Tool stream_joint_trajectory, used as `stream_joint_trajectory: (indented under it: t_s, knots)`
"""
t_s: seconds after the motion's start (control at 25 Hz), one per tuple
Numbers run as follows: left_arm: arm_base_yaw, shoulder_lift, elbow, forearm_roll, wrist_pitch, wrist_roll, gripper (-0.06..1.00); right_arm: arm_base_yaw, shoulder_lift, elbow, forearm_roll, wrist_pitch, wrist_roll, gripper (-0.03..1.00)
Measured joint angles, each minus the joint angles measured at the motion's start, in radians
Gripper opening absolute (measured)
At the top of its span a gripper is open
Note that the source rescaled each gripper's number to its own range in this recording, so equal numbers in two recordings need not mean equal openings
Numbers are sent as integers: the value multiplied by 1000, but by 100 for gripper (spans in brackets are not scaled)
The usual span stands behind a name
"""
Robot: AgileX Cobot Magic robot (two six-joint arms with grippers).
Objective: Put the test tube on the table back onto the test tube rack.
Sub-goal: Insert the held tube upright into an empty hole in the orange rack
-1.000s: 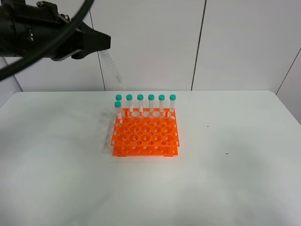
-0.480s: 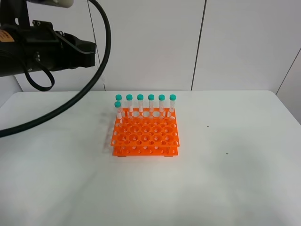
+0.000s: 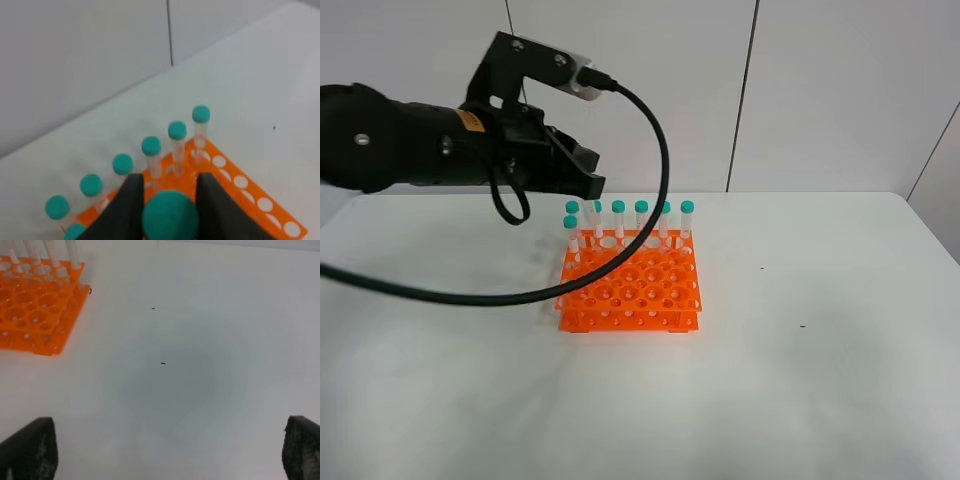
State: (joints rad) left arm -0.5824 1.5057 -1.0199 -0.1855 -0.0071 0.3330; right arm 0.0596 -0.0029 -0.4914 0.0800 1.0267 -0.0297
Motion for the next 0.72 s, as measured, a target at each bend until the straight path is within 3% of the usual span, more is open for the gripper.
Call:
stream_joint_trajectory:
  t_s: [0.2, 0.48, 0.72]
  knots:
    - [6, 138, -115, 6, 25, 1, 0, 0, 0, 0, 0, 0, 0, 100]
    - [71, 248, -196, 18, 55, -18, 0, 0, 0, 0, 0, 0, 0, 100]
    - [76, 314, -267, 19, 99, -18, 0, 0, 0, 0, 0, 0, 0, 100]
